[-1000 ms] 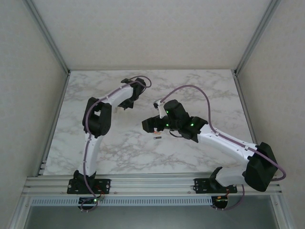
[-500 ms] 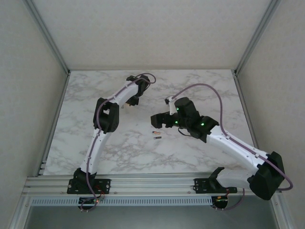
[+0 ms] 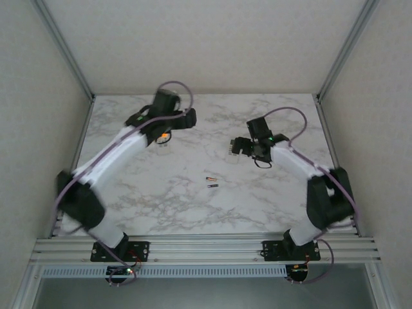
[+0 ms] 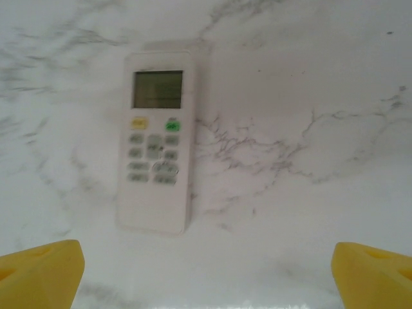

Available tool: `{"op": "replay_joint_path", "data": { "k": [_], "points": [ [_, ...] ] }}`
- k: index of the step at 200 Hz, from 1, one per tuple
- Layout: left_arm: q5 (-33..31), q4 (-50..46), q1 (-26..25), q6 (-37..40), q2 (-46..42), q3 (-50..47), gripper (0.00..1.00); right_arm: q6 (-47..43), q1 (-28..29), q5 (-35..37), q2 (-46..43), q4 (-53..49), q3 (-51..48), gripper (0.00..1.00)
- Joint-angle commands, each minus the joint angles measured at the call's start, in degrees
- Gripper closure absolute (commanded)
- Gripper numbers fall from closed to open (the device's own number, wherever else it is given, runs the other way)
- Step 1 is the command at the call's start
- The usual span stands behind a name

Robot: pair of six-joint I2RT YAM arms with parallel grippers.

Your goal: Load the batteries into the remote control

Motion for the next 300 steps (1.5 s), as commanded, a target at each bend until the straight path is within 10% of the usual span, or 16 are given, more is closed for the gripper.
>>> {"op": "replay_joint_path", "data": {
  "k": [1,79,123,187,225,265,300],
  "points": [
    [2.23,12.98,0.69,-4.03,-9.45,-12.27,0.01,2.58,0.65,-1.35,7.60,-2.58,6.53,0.01],
    [-1.33,12.10,2.10,-6.20,-23.20,-28.60,0.01,2.24,6.50,4.63,25.43,-8.09,19.36,0.11],
    [5.82,14.37,4.21,-9.86,-23.48,-30.81,0.02,1.47,7.18,0.89,24.14,-5.10,15.63,0.52],
    [37.61,15.43,6.84,-12.41,-13.60,-23.26,0.01,-7.89,8.71,-29.40,-0.09,13.09,1.59,0.57],
    [37.10,16.78,4.04,-13.46,-6.66,-20.52,0.02,-8.06,11.25,-33.54,-0.33,11.59,2.07,0.57],
    [32.82,15.81,4.09,-14.10,-3.75,-21.04,0.13,-8.87,15.58,-35.32,-0.87,14.00,1.91,0.55],
    [32.87,18.32,4.07,-16.75,-3.20,-23.71,0.48,-9.70,18.15,-35.94,-1.07,15.41,3.09,0.55]
  ]
}}
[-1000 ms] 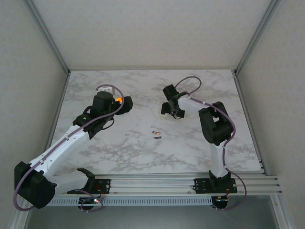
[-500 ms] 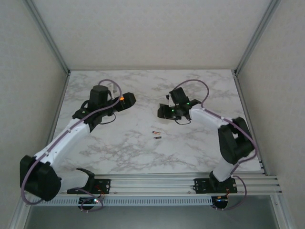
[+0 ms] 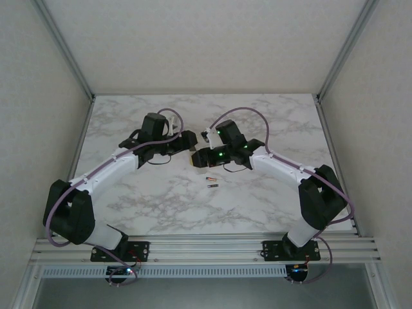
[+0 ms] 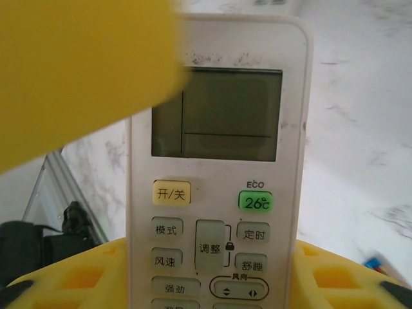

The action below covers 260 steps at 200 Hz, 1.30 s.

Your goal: Load the batteries into the remote control

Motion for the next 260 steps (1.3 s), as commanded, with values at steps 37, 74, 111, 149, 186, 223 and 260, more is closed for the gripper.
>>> {"op": "replay_joint_path", "data": {
  "k": [37,74,111,149,186,223,260],
  "points": [
    [-0.49,5.07,-0.03,-6.30,-0.17,-3.34,0.88,-2.50,3.39,2.74,-1.04,1.70,1.79,0.46],
    [-5.92,0.42,-0.09,-10.49,-1.46,-3.63,1.00,-6.26,5.49,14.16,-5.88,-1.23,1.44,0.22],
    [-13.33,-6.63,-0.12,-19.11,-2.42,-1.24,1.00,-22.63,12.40,34.04,-13.63,9.46,-8.40,0.10],
    [-19.31,-14.20,-0.08,-27.76,-2.87,1.88,1.00,-42.66,18.78,54.23,-10.55,26.82,-15.43,0.12],
    [-19.23,-15.31,-0.02,-30.81,-3.17,1.85,1.00,-50.10,20.21,56.50,-3.82,31.25,-13.68,0.39],
    [-18.81,-14.74,0.00,-30.78,-3.34,2.00,1.00,-48.13,20.36,49.43,-2.46,30.18,-12.88,0.69],
    [-19.29,-12.11,0.37,-25.75,-4.57,3.81,0.57,-40.09,18.68,37.27,-4.39,24.64,-12.89,0.87]
  ]
}}
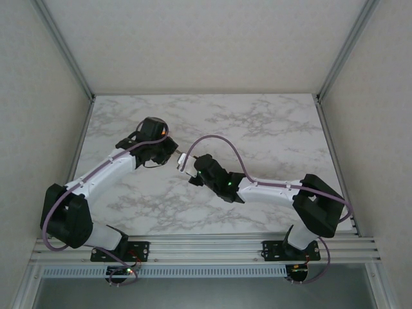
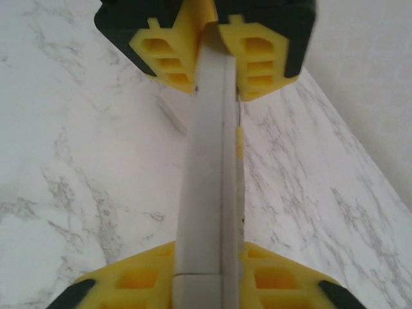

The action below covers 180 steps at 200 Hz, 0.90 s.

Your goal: Load the batteries into the remote control

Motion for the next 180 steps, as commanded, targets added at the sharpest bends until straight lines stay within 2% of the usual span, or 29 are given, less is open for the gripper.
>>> {"op": "replay_joint_path", "data": {
  "k": [1,9,22,34,43,56,67,92,103,127,145,164,180],
  "points": [
    [-0.83,3.01,0.13,3.80,-2.65,3.23,0.55,7.30,-1.25,-11.61,-2.47,-2.57,1.43,0.87],
    [-0.74,4.23,0.69,6.24,-3.51,3.80,0.38,11.44,-2.95,-14.76,-3.25,-3.58,1.55,0.88],
    [-0.16,8.28,1.73,13.59,-6.29,3.86,0.20,20.00,-7.03,-21.13,-5.22,-5.57,2.50,0.89],
    [0.53,12.85,2.81,21.09,-10.38,1.92,0.15,30.26,-12.21,-28.18,-6.44,-7.72,4.30,0.90],
    [3.40,18.29,4.06,24.03,-14.12,-1.83,0.14,38.31,-15.96,-33.81,-6.92,-8.34,5.50,0.92],
    [12.74,27.69,8.16,22.29,-18.46,-8.22,0.07,48.14,-19.91,-41.31,-7.90,-6.14,6.04,0.92],
    [21.30,33.75,11.14,19.47,-19.30,-11.09,0.01,54.28,-20.73,-44.81,-9.03,-2.30,5.81,0.90],
    [29.98,38.44,11.89,17.32,-16.53,-11.99,0.01,66.38,-20.74,-49.29,-10.07,9.07,5.21,0.88],
    [33.26,44.95,11.85,13.03,-15.39,-14.01,0.00,70.78,-20.73,-50.50,-9.55,12.66,5.51,0.88],
    [38.54,65.82,11.71,-0.71,-12.13,-18.20,0.01,78.34,-20.31,-53.39,-7.57,20.06,6.43,0.86],
    [38.86,72.05,11.18,-4.13,-10.94,-18.17,0.01,79.82,-19.38,-54.57,-6.01,20.41,8.02,0.86],
    [38.58,73.47,10.52,-4.27,-10.91,-17.60,0.10,80.84,-18.47,-55.64,-4.48,20.62,9.18,0.86],
    [38.10,73.72,9.71,-4.86,-10.83,-17.79,0.25,82.31,-17.75,-56.11,-3.42,21.97,9.62,0.85]
  ]
}}
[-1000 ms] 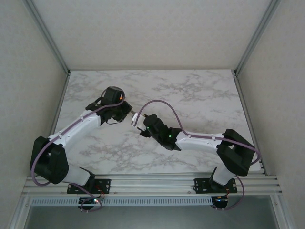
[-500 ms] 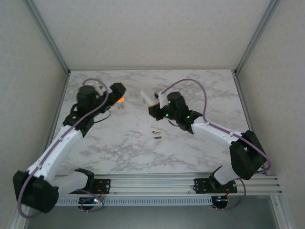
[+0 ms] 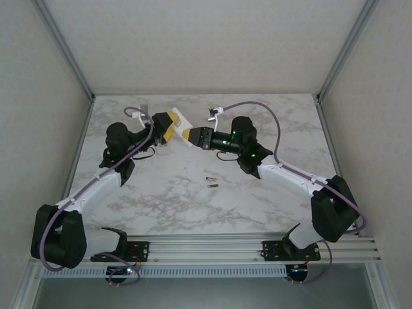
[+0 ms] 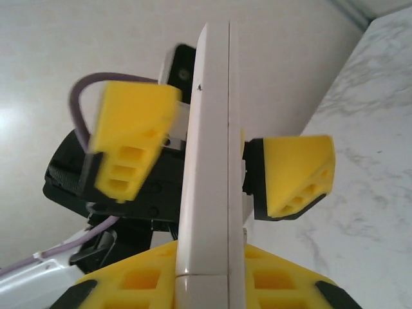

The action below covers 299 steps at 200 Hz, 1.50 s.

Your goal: Load the batteries into the remote control

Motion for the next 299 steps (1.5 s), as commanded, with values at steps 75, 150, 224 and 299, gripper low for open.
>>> {"op": "replay_joint_path", "data": {
  "k": [75,150,224,299],
  "points": [
    [-2.11,6.80,-3.17,0.18,-2.57,0.00,0.81,6.30,3.23,1.26,1.72,2.18,2.24,0.56],
    [-5.58,-1.24,-3.08,8.75,-4.51,3.09,1.00,6.55,2.87,7.91,-4.17,-1.53,-2.43,0.58],
    [-9.69,-1.41,-0.57,4.90,-4.55,4.24,1.00,5.67,2.85,9.99,-3.68,-1.10,-8.26,0.72],
    [-8.26,2.27,-0.50,2.82,-1.74,2.84,1.00,6.24,2.80,7.95,-2.17,3.90,-9.20,0.85]
  ]
}}
